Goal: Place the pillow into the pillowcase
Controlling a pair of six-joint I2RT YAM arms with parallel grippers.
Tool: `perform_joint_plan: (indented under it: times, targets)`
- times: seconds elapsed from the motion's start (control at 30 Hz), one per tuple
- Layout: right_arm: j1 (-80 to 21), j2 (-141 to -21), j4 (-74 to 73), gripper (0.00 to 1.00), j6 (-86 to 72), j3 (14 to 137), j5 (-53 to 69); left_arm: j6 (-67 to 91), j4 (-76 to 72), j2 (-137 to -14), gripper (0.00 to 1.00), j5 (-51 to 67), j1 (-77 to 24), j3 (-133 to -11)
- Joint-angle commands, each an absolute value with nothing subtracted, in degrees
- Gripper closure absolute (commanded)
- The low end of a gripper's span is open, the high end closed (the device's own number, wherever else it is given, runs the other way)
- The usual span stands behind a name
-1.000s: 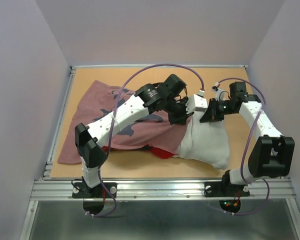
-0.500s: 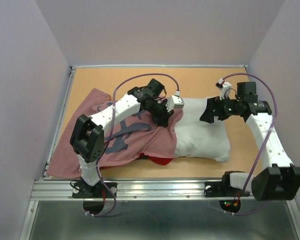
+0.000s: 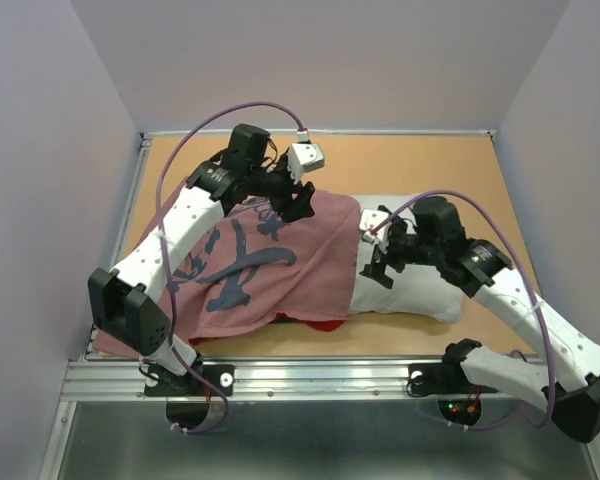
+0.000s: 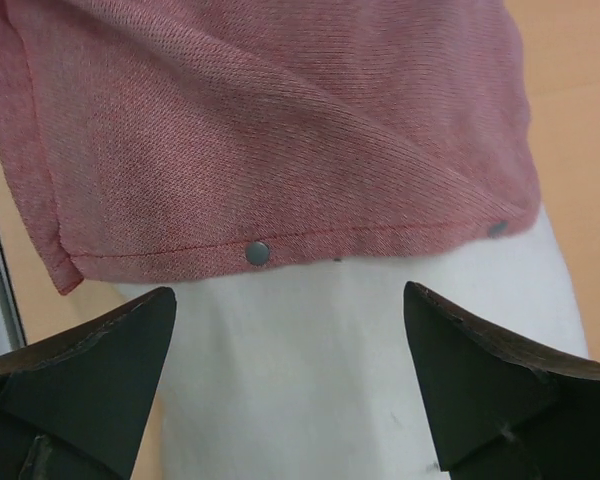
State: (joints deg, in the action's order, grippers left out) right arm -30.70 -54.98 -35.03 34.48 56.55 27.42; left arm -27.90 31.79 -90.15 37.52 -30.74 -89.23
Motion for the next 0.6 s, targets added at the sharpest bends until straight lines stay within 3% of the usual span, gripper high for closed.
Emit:
perform_joint_plan:
  times: [0.0, 0.1, 0.13, 0.37, 0.4, 0.57]
  targets:
    - [-36.47, -58.44, -27.33, 0.00, 44.54, 53.80, 18.02, -31.19, 37.42, -79.55, 0.20, 38.42, -31.46, -85.00]
    - [-37.53, -57.66, -27.86, 0.00, 49.11, 50.82, 16.79, -36.81, 44.63, -74.81, 0.20, 35.87, -31.99, -80.00]
    - [-37.62, -56.87, -28.04, 0.00, 51.57, 48.36, 17.22, -38.13, 45.87, -73.23, 0.14, 33.86, -32.43, -77.98]
    - [-42.45, -58.69, -23.48, 0.04, 53.70, 38.77, 16.17, -45.61, 48.51, -61.00, 0.12, 25.75, -42.78, -62.68]
    - [-42.89, -59.67, -22.42, 0.09, 53.09, 38.59, 15.65, -45.70, 48.78, -60.74, 0.12, 25.06, -44.63, -61.80]
    - [-43.24, -65.39, -19.07, 0.57, 45.89, 43.06, 13.62, -45.00, 44.48, -59.24, 0.11, 22.41, -53.07, -56.26]
